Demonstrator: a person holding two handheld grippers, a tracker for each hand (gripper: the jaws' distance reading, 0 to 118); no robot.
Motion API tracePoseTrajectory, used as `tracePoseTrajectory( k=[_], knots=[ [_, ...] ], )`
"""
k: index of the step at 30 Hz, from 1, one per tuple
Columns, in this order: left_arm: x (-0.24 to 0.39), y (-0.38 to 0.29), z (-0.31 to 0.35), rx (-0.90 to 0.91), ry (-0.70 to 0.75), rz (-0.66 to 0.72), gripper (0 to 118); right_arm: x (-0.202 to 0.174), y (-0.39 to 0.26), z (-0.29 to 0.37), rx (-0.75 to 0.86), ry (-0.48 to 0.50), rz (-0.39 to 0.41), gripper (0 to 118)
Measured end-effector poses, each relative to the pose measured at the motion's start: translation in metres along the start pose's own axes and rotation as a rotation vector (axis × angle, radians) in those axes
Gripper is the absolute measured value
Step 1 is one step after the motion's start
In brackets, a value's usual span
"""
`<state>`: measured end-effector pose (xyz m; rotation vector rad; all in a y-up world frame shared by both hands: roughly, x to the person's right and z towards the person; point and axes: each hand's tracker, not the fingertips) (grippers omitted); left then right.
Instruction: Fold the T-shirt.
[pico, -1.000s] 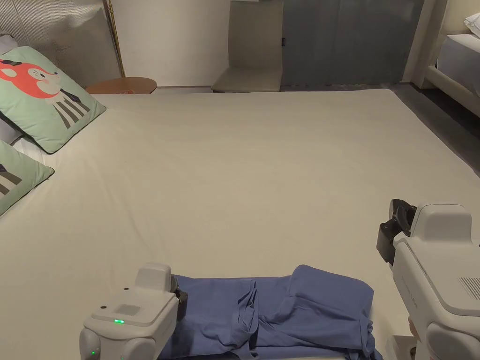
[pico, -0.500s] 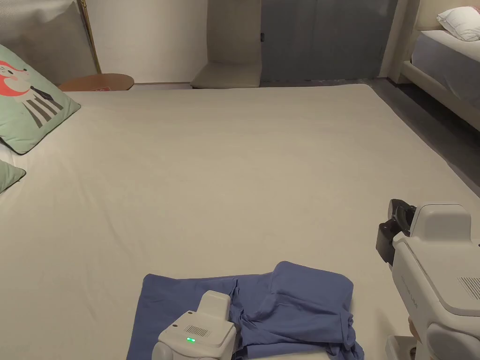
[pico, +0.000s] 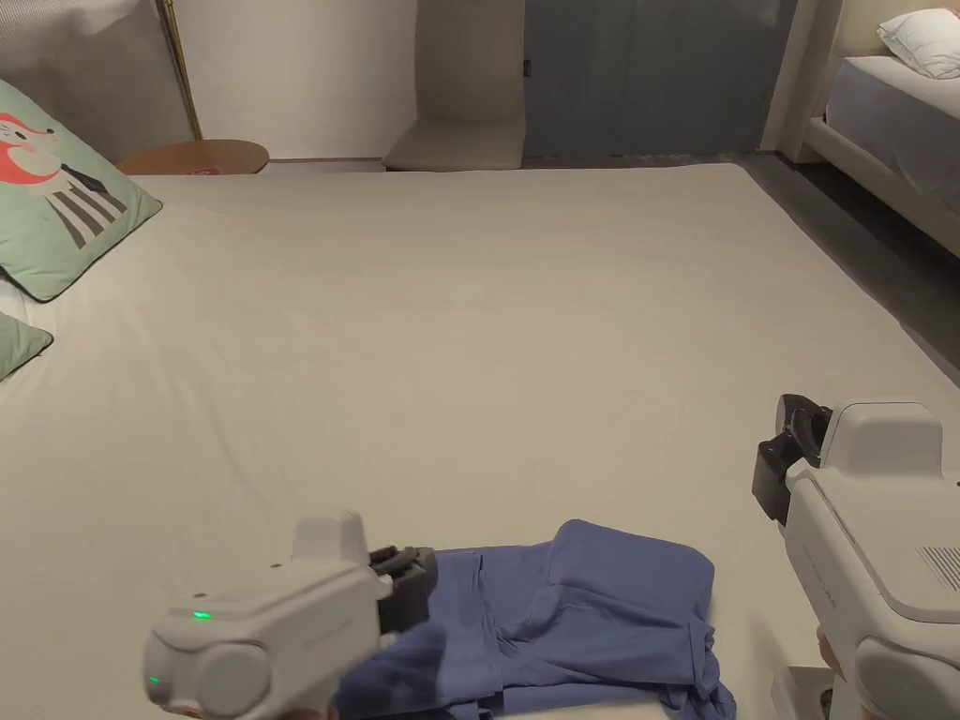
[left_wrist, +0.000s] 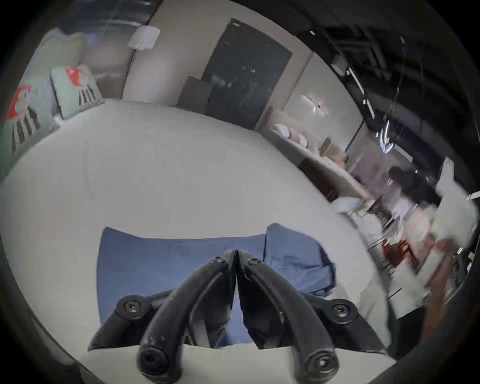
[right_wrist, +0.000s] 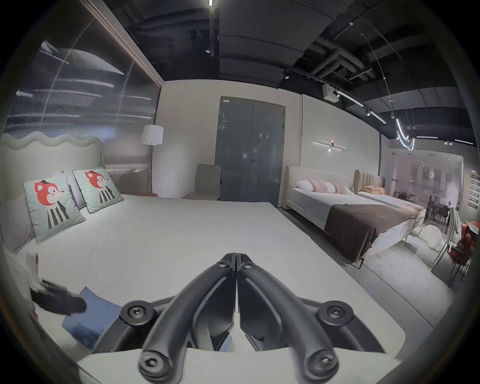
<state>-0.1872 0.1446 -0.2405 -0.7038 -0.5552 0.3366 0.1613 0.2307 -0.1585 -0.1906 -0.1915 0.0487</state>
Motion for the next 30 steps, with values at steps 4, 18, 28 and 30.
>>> tracePoseTrajectory(
  k=[4, 18, 28, 30],
  knots=[
    [-0.055, 0.02, 0.031, -0.047, -0.089, 0.224, 10, -0.01, -0.002, -0.004, -0.006, 0.023, 0.0, 1],
    [-0.152, -0.014, 0.026, -0.223, -0.103, 0.485, 109, -0.027, -0.007, -0.013, -0.036, 0.059, 0.024, 1],
    [-0.155, -0.027, -0.016, -0.251, -0.117, 0.49, 72, -0.024, -0.008, -0.017, -0.052, 0.041, 0.039, 1],
    [-0.151, -0.026, -0.016, -0.254, -0.066, 0.434, 31, -0.024, -0.008, -0.017, -0.051, 0.039, 0.04, 1]
  ],
)
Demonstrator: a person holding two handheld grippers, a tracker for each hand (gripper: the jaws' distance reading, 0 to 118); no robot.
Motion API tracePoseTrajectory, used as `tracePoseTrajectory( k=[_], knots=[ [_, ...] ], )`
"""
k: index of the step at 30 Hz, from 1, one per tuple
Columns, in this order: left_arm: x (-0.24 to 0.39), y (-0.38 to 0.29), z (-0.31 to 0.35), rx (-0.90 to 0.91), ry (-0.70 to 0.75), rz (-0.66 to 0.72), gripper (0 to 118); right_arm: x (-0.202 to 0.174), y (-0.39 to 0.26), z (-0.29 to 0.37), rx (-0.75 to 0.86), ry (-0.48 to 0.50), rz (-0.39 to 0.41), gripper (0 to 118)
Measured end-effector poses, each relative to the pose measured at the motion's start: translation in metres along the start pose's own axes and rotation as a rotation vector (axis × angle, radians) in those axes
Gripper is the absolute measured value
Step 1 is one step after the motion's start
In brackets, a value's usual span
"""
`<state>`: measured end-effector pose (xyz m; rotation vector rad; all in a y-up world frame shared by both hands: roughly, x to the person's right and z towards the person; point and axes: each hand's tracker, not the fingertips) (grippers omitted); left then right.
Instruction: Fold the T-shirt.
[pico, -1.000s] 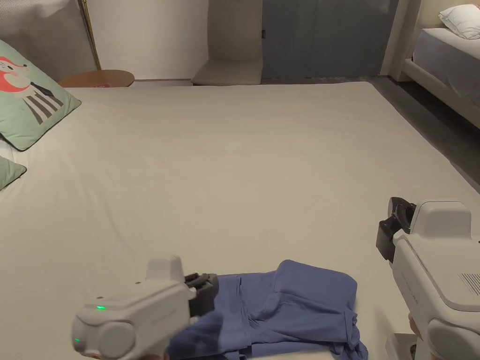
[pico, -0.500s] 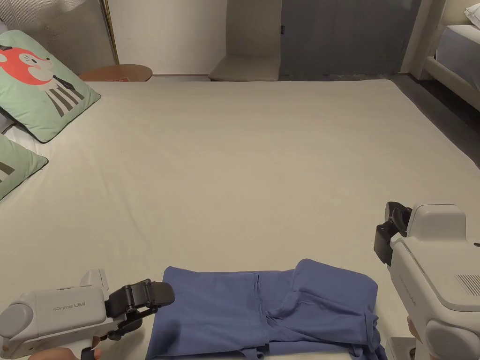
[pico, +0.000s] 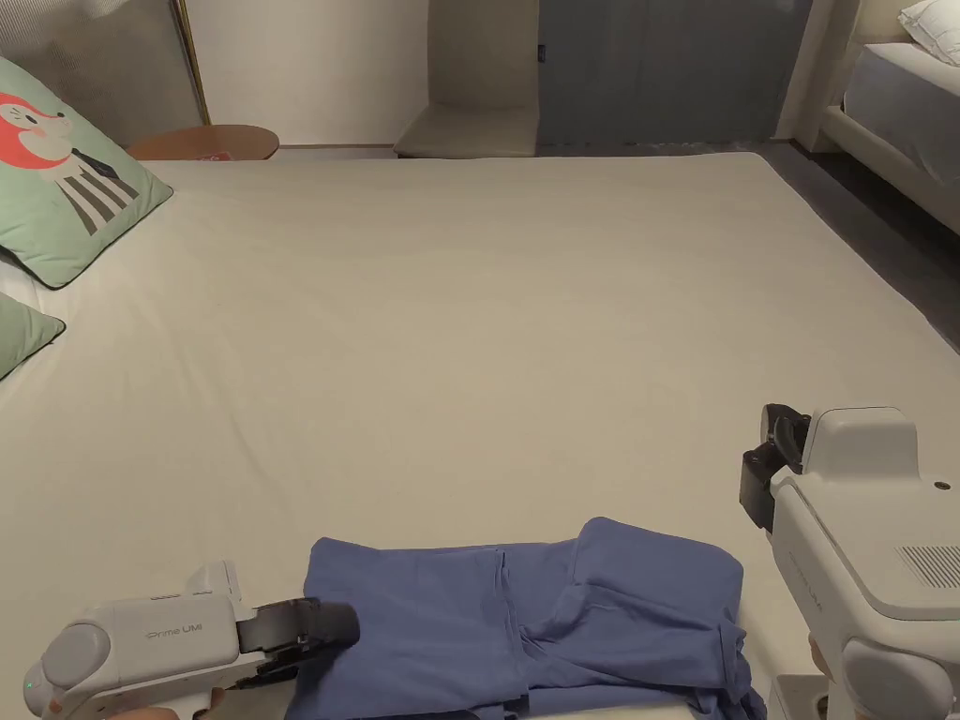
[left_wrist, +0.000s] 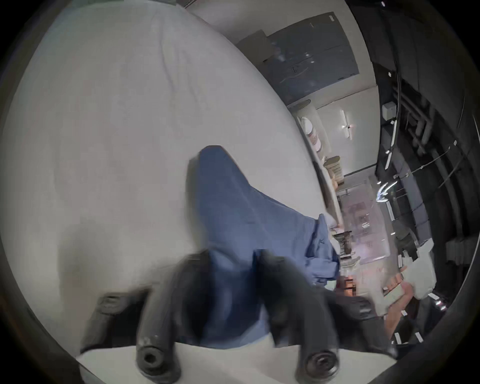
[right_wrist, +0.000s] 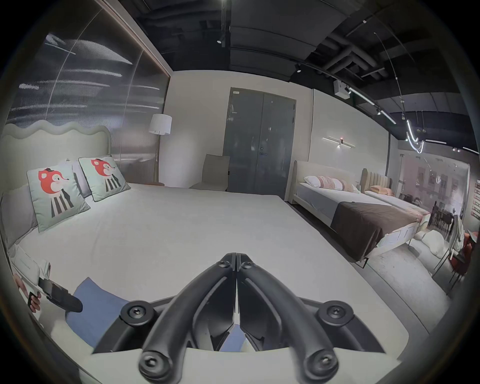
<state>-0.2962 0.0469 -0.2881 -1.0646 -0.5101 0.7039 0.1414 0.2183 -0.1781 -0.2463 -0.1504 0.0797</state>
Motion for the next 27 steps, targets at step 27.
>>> tracePoseTrajectory(
  k=[27],
  knots=[
    [0.1, 0.005, 0.073, 0.08, 0.442, -0.295, 11, -0.003, 0.003, 0.004, 0.027, 0.057, -0.035, 1]
  ],
)
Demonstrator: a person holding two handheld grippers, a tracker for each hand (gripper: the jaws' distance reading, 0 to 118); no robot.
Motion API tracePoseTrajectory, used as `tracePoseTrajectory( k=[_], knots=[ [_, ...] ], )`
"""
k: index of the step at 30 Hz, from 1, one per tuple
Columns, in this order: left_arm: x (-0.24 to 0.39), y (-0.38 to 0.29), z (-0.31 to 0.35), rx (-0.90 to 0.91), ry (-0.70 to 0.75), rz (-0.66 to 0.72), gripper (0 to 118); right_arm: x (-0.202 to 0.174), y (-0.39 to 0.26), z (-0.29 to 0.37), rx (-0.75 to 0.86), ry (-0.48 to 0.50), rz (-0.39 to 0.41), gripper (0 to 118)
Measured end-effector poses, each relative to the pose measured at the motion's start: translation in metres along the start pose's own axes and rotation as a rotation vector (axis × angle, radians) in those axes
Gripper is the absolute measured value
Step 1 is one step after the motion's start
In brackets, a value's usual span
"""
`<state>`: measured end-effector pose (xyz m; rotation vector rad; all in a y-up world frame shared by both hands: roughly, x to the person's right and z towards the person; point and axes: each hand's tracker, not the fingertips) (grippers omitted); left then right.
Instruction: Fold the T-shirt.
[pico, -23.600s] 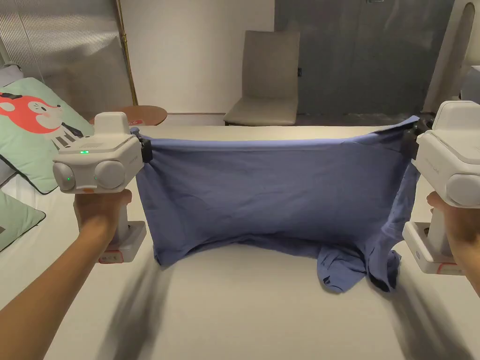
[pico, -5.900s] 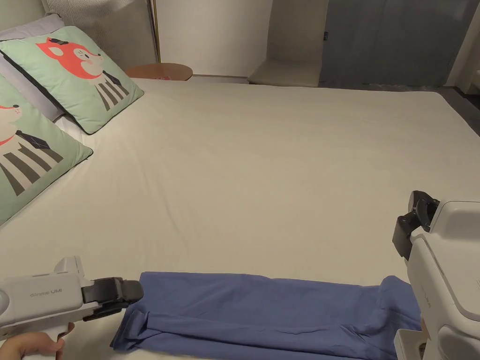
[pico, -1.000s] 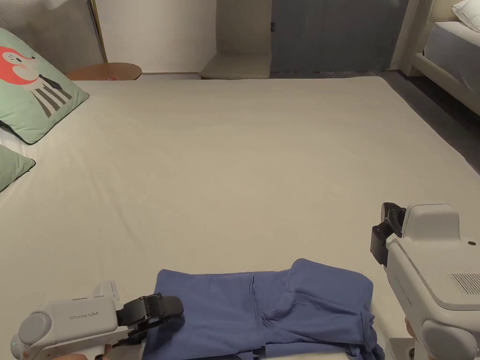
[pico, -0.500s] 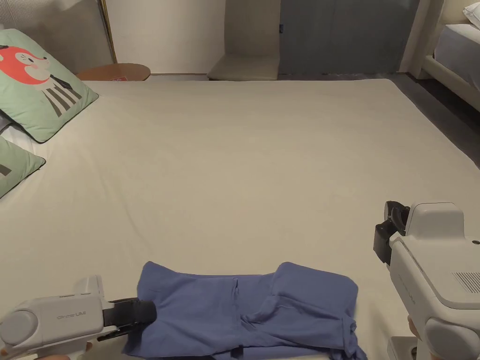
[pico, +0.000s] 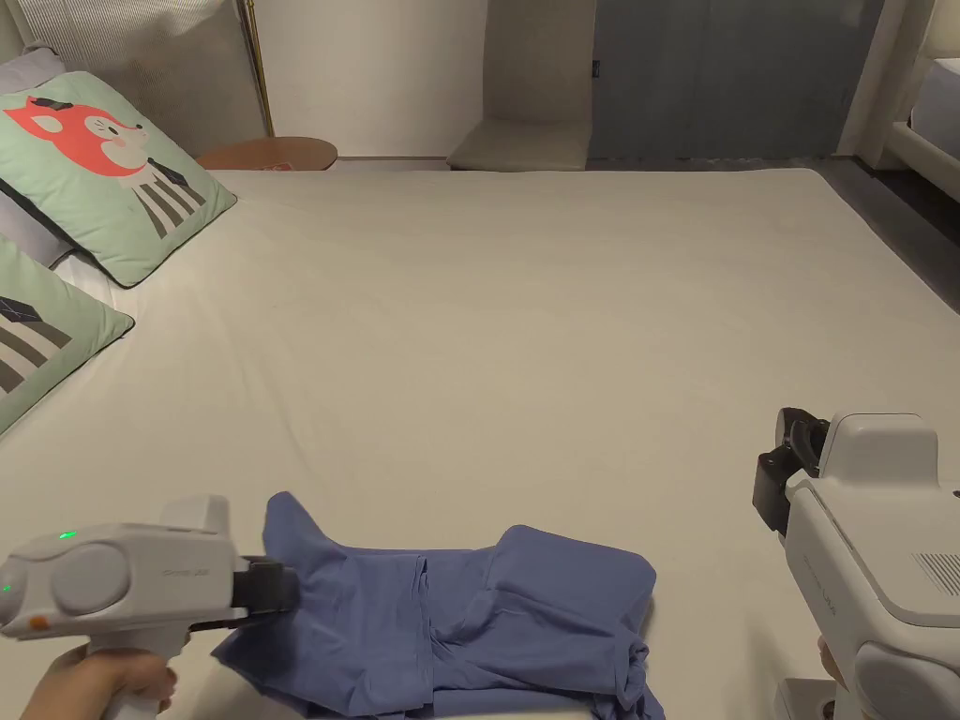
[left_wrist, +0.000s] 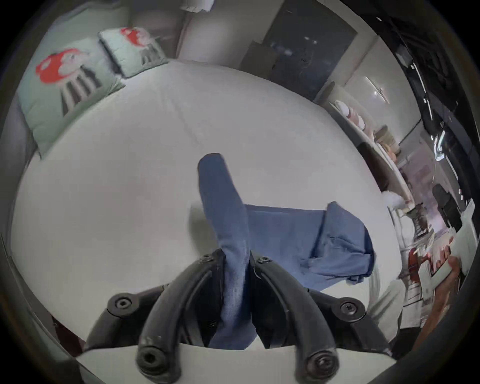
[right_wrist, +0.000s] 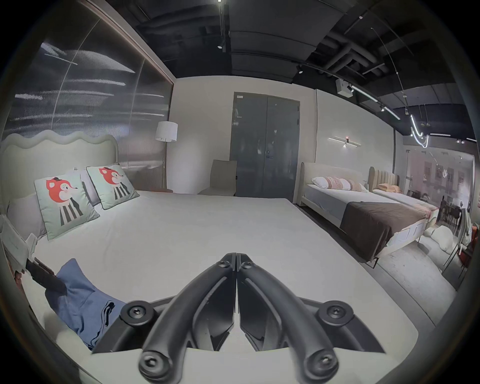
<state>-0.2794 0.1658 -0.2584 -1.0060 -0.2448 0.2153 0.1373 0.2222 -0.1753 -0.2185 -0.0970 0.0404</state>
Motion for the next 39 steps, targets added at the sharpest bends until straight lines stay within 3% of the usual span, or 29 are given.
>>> tracePoseTrajectory(
  k=[7, 14, 19, 21, 23, 24, 26, 30, 36, 38, 39],
  knots=[
    [0.101, 0.015, -0.021, -0.016, -0.142, -0.164, 11, 0.014, 0.0, 0.007, 0.008, -0.007, -0.017, 1],
    [0.179, 0.004, -0.066, -0.112, -0.255, -0.238, 11, 0.032, -0.001, 0.015, 0.013, -0.045, -0.023, 1],
    [0.214, -0.014, -0.108, -0.162, -0.19, -0.284, 11, 0.043, -0.002, 0.02, 0.013, -0.068, -0.024, 1],
    [0.218, -0.017, -0.117, -0.165, -0.179, -0.282, 26, 0.045, -0.002, 0.021, 0.011, -0.076, -0.024, 1],
    [0.22, -0.019, -0.122, -0.184, -0.216, -0.268, 59, 0.048, -0.004, 0.021, 0.009, -0.082, -0.025, 1],
    [0.22, -0.019, -0.121, -0.183, -0.244, -0.248, 83, 0.048, -0.004, 0.021, 0.007, -0.084, -0.026, 1],
    [0.217, -0.021, -0.113, -0.161, -0.276, -0.244, 104, 0.049, -0.004, 0.022, 0.004, -0.087, -0.028, 1],
    [0.213, -0.018, -0.076, 0.032, -0.285, -0.269, 105, 0.049, -0.005, 0.022, 0.002, -0.086, -0.031, 1],
    [0.186, -0.027, -0.033, 0.465, -0.124, -0.291, 105, 0.043, -0.003, 0.022, 0.008, -0.071, -0.031, 1],
    [0.176, -0.029, -0.033, 0.507, -0.076, -0.275, 104, 0.041, -0.003, 0.022, 0.007, -0.066, -0.029, 1],
    [0.17, -0.032, -0.032, 0.524, -0.06, -0.274, 98, 0.041, -0.003, 0.022, 0.009, -0.064, -0.029, 1]
  ],
)
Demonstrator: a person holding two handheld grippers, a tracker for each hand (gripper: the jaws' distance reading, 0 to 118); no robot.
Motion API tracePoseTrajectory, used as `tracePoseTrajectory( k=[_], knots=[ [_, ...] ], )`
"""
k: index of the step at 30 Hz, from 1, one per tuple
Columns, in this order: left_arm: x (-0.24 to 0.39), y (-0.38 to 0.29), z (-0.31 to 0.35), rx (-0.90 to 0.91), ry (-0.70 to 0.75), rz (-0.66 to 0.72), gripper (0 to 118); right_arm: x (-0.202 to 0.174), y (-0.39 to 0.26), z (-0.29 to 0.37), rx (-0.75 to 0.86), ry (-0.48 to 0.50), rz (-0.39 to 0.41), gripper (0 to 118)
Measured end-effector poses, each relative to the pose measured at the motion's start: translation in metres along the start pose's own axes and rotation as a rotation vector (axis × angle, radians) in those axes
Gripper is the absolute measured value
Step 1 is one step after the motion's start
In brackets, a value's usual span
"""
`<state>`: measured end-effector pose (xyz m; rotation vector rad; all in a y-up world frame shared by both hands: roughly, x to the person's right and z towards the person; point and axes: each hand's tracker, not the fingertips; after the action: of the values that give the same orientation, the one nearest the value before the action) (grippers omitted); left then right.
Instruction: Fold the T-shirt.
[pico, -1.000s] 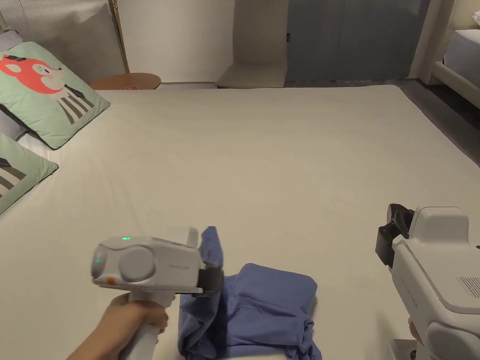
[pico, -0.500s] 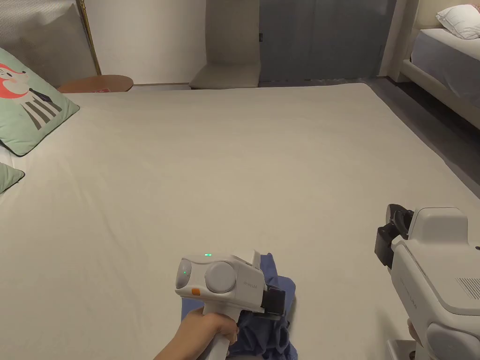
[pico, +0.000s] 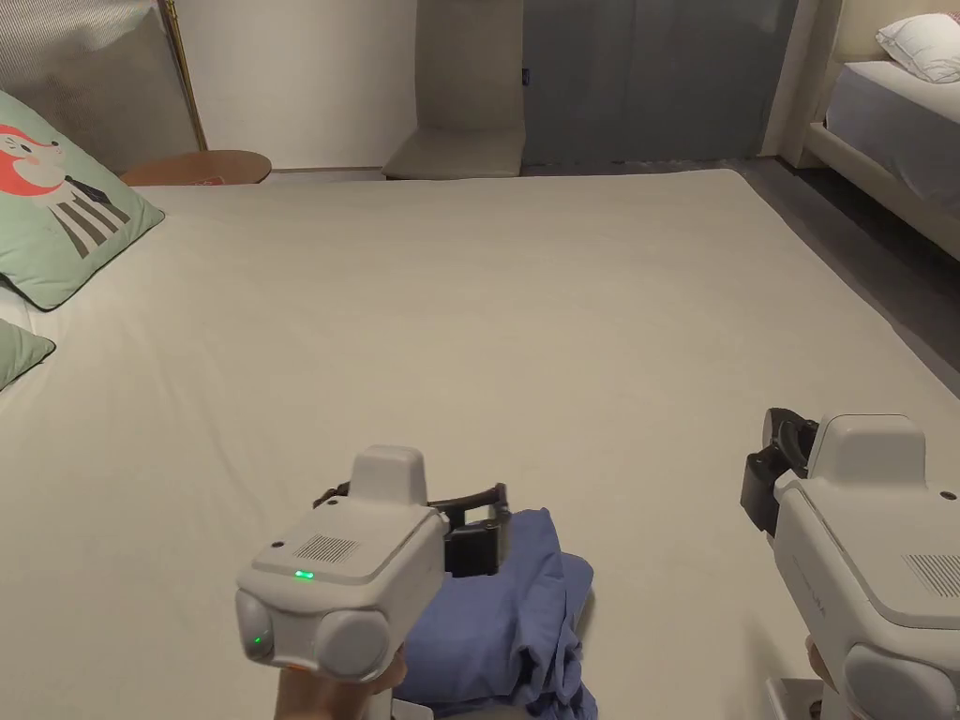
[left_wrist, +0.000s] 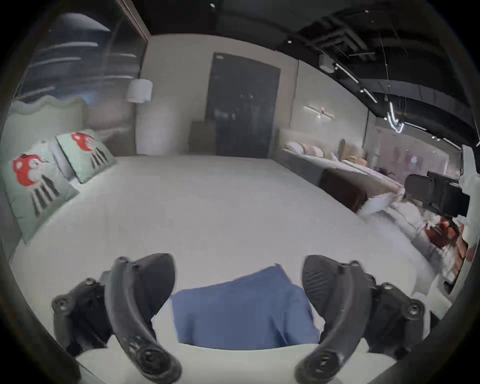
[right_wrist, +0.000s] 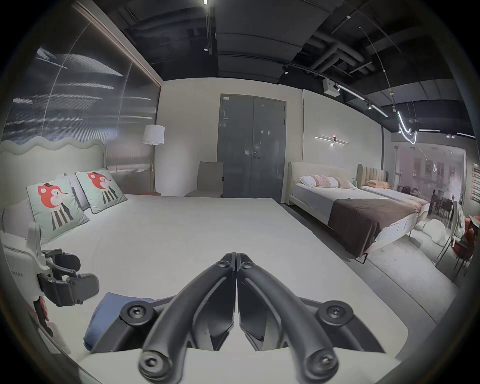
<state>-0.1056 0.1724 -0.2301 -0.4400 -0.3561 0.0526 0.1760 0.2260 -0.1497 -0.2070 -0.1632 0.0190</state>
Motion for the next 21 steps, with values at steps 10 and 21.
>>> tracePoseTrajectory(
  k=[10, 21],
  knots=[
    [-0.006, -0.047, -0.022, -0.129, 0.064, -0.014, 0, -0.002, -0.001, 0.0, -0.009, 0.012, 0.0, 1],
    [0.075, -0.086, -0.056, -0.296, -0.067, -0.109, 0, 0.019, -0.006, 0.001, -0.018, -0.022, -0.012, 1]
  ],
)
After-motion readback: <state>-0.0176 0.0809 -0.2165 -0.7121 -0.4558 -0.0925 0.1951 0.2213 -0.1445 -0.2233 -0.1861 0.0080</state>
